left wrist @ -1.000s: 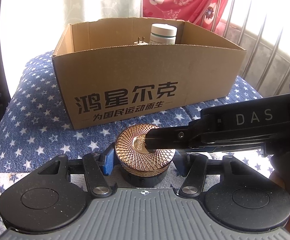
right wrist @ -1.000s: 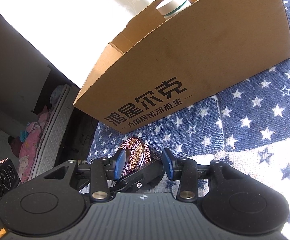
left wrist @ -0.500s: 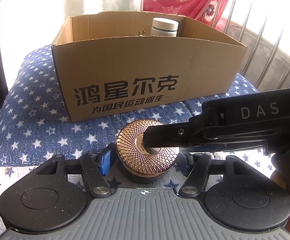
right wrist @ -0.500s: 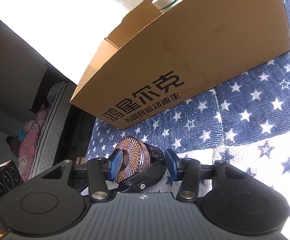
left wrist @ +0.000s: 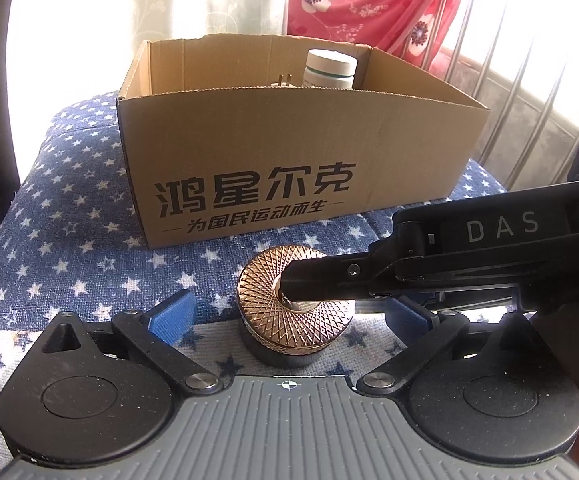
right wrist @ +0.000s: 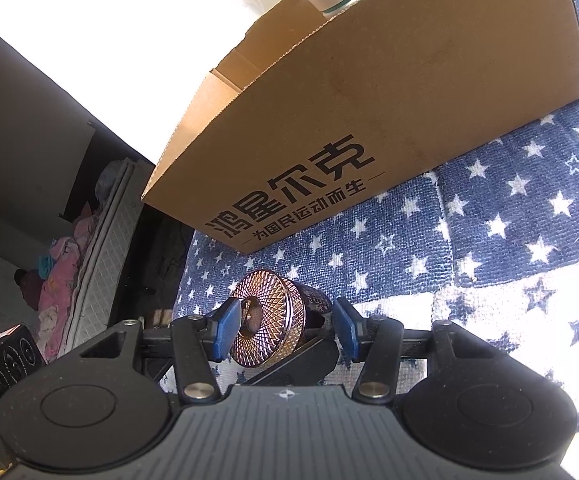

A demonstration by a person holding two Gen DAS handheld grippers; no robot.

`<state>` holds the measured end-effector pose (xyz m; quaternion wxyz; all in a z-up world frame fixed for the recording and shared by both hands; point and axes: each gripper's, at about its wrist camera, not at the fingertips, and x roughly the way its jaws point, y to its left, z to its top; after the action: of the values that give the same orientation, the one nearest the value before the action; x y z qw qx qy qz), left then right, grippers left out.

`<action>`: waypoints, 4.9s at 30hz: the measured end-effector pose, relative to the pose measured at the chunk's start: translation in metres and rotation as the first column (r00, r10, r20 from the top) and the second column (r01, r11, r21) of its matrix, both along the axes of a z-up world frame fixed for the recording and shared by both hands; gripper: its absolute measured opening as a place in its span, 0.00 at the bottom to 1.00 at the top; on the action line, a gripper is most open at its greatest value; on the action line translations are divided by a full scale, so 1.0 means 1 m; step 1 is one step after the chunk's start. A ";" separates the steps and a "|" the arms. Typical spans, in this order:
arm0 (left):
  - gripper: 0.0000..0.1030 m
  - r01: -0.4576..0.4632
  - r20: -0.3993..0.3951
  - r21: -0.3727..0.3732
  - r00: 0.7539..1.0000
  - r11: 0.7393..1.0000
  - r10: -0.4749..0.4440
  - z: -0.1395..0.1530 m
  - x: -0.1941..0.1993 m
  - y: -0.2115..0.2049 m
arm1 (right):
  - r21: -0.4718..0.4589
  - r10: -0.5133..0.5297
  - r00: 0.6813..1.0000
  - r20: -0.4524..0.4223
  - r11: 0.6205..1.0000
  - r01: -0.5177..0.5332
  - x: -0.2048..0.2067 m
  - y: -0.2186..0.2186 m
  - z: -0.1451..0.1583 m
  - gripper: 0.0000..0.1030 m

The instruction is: Organize rigid objects

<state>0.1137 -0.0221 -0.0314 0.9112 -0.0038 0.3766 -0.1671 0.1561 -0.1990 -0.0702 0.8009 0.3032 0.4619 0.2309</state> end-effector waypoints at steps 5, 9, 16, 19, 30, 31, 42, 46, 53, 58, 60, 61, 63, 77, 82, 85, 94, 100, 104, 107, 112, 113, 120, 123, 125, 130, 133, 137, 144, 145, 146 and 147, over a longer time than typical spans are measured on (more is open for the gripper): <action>1.00 0.005 0.010 0.006 1.000 1.000 -0.005 0.002 -0.004 0.002 | -0.006 -0.005 1.000 0.002 1.000 0.005 0.000 -0.002 0.001 0.52; 1.00 0.006 -0.005 -0.023 1.000 1.000 -0.006 0.000 -0.004 0.007 | -0.007 -0.014 1.000 0.006 1.000 0.014 -0.002 -0.006 0.002 0.52; 1.00 -0.020 0.008 -0.060 1.000 0.998 0.020 0.001 -0.009 0.016 | -0.053 -0.024 0.999 0.048 0.998 0.026 -0.009 -0.006 0.010 0.53; 1.00 0.001 -0.009 -0.137 1.000 0.991 -0.002 0.002 -0.011 0.022 | -0.083 -0.032 0.996 0.084 0.996 0.039 -0.013 -0.007 0.019 0.62; 1.00 0.019 0.034 -0.220 0.999 0.975 -0.012 0.010 -0.031 0.030 | -0.291 -0.024 0.946 0.324 0.949 0.124 -0.048 -0.004 0.074 1.00; 1.00 0.019 0.049 -0.207 0.999 0.978 -0.009 0.011 -0.032 0.031 | -0.326 -0.017 0.939 0.345 0.936 0.136 -0.051 -0.003 0.079 1.00; 1.00 0.034 0.135 -0.255 0.991 0.966 0.001 0.017 -0.043 0.044 | -0.544 0.029 0.884 0.466 0.798 0.260 -0.075 0.004 0.106 1.00; 1.00 0.009 0.135 -0.214 0.991 0.977 0.020 0.018 -0.040 0.042 | -0.551 0.044 0.887 0.460 0.798 0.246 -0.076 0.003 0.103 1.00; 1.00 -0.038 0.158 -0.099 0.986 0.994 0.053 0.015 -0.035 0.042 | -0.359 -0.011 0.873 0.488 0.909 0.212 -0.077 -0.015 0.090 1.00; 1.00 0.013 0.184 -0.053 0.983 0.999 -0.003 0.011 -0.033 0.034 | -0.301 -0.046 0.898 0.438 0.933 0.195 -0.069 -0.013 0.070 1.00; 0.99 0.045 0.192 -0.025 0.981 0.999 -0.040 0.009 -0.033 0.026 | -0.275 -0.042 0.908 0.418 0.946 0.171 -0.066 -0.012 0.063 1.00; 0.99 0.058 0.195 -0.010 0.979 0.998 -0.055 0.007 -0.033 0.022 | -0.255 -0.040 0.912 0.407 0.954 0.156 -0.064 -0.012 0.059 1.00; 0.97 0.082 0.191 0.017 0.978 0.997 -0.083 0.003 -0.032 0.015 | -0.209 -0.036 0.921 0.388 0.970 0.127 -0.060 -0.012 0.053 1.00; 0.57 0.093 0.085 0.039 0.992 0.995 -0.096 -0.015 -0.011 0.004 | -0.074 0.001 0.975 0.222 0.997 0.016 -0.029 -0.001 0.007 0.60; 0.56 0.080 0.078 0.019 0.994 0.997 -0.081 -0.016 -0.012 0.005 | -0.004 0.001 0.984 0.177 1.000 -0.001 -0.025 -0.005 -0.002 0.37; 0.55 0.081 0.072 0.022 0.994 0.997 -0.082 -0.013 -0.013 0.002 | 0.011 -0.005 0.984 0.176 1.000 0.003 -0.025 -0.007 -0.002 0.36; 0.55 0.151 0.069 0.034 0.986 0.988 -0.153 -0.010 -0.019 -0.022 | -0.016 -0.023 0.979 0.202 1.000 0.027 -0.039 -0.023 0.010 0.35; 0.56 0.168 0.058 0.068 0.983 0.983 -0.172 -0.014 -0.013 -0.032 | -0.002 -0.045 0.985 0.166 0.999 0.046 -0.038 -0.033 0.000 0.35; 0.56 0.164 0.040 0.063 0.985 0.985 -0.166 -0.017 -0.007 -0.034 | -0.002 -0.040 0.985 0.166 0.999 0.041 -0.037 -0.033 -0.001 0.36; 0.56 0.163 0.044 0.079 0.985 0.983 -0.167 -0.019 -0.007 -0.038 | 0.005 -0.043 0.986 0.161 0.999 0.043 -0.036 -0.032 -0.001 0.36; 0.56 0.159 0.041 0.085 0.986 0.984 -0.163 -0.020 -0.007 -0.039 | 0.029 -0.048 0.989 0.139 0.999 0.045 -0.034 -0.034 -0.004 0.38; 0.56 0.159 0.040 0.085 0.986 0.984 -0.162 -0.020 -0.007 -0.039 | 0.032 -0.049 0.989 0.137 0.998 0.045 -0.034 -0.034 -0.004 0.38; 0.55 0.144 0.041 0.095 0.988 0.985 -0.148 -0.017 -0.009 -0.041 | 0.026 -0.047 0.989 0.143 0.999 0.044 -0.034 -0.032 -0.003 0.38; 0.55 0.142 0.043 0.097 0.988 0.985 -0.147 -0.015 -0.011 -0.040 | 0.022 -0.044 0.988 0.148 0.999 0.041 -0.035 -0.031 -0.001 0.38; 0.55 0.143 0.033 0.096 0.989 0.985 -0.147 -0.016 -0.010 -0.040 | 0.023 -0.041 0.988 0.148 0.999 0.038 -0.035 -0.030 -0.002 0.38; 0.55 0.151 0.023 0.105 0.988 0.983 -0.154 -0.017 -0.010 -0.041 | 0.032 -0.045 0.990 0.134 0.999 0.041 -0.034 -0.031 -0.005 0.38; 0.56 0.152 0.021 0.103 0.988 0.983 -0.155 -0.017 -0.009 -0.040 | 0.034 -0.046 0.990 0.130 0.999 0.042 -0.034 -0.031 -0.006 0.38; 0.56 0.152 0.022 0.103 0.988 0.983 -0.155 -0.017 -0.009 -0.040 | 0.031 -0.045 0.991 0.130 0.999 0.042 -0.034 -0.031 -0.006 0.38; 0.55 0.138 0.031 0.097 0.989 0.986 -0.141 -0.017 -0.012 -0.040 | 0.026 -0.045 0.990 0.134 0.999 0.042 -0.033 -0.030 -0.005 0.38; 0.55 0.137 0.031 0.097 0.990 0.986 -0.141 -0.017 -0.012 -0.039 | 0.024 -0.046 0.990 0.136 0.999 0.043 -0.034 -0.029 -0.004 0.38; 0.55 0.135 0.030 0.094 0.990 0.986 -0.139 -0.016 -0.013 -0.039 | 0.021 -0.045 0.989 0.138 0.999 0.043 -0.034 -0.029 -0.004 0.38; 0.55 0.134 0.030 0.092 0.990 0.987 -0.138 -0.016 -0.013 -0.039 | 0.019 -0.045 0.989 0.140 0.999 0.043 -0.034 -0.029 -0.003 0.38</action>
<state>0.1005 -0.0609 -0.0470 0.9036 0.0659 0.3666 -0.2118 0.1217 -0.2276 -0.0730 0.8339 0.3025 0.3958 0.2376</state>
